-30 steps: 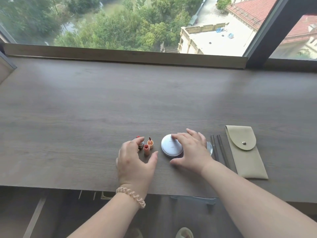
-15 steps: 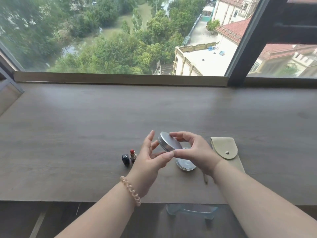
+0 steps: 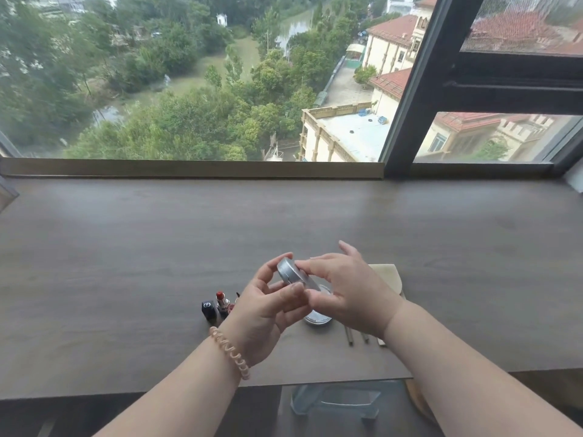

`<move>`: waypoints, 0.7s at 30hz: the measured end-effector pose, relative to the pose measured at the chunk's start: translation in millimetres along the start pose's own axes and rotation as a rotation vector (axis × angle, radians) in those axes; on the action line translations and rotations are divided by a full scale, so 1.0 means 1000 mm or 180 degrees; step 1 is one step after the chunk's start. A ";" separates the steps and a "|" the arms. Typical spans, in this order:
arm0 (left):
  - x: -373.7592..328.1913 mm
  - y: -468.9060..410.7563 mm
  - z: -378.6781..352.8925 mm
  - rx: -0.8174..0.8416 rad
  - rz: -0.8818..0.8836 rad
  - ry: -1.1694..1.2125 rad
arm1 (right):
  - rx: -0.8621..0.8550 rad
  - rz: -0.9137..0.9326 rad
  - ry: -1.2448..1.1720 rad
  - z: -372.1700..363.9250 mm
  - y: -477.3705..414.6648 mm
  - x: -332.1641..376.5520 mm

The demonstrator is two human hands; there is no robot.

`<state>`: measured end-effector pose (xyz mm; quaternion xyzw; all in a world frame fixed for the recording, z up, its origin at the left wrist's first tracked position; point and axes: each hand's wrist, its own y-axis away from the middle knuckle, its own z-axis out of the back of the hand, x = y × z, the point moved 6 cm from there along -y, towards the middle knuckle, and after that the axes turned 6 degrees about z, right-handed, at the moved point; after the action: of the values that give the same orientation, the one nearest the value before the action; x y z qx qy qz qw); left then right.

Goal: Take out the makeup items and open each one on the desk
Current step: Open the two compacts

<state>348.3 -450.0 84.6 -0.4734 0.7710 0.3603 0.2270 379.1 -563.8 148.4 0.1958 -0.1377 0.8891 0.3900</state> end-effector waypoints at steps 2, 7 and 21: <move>0.003 -0.001 0.000 -0.0002 0.0038 0.0028 | 0.0144 0.0166 0.0553 -0.001 -0.001 0.005; 0.004 0.002 0.004 -0.0067 0.0023 0.0074 | 0.0427 0.0307 0.1093 -0.009 -0.010 0.017; 0.004 -0.001 0.011 0.0214 0.0004 0.0289 | -0.0399 -0.0150 -0.0830 -0.019 -0.012 -0.019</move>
<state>347.6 -444.2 74.6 -0.4809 0.7925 0.3125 0.2073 395.2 -560.1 123.7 0.2882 -0.2379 0.8364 0.4010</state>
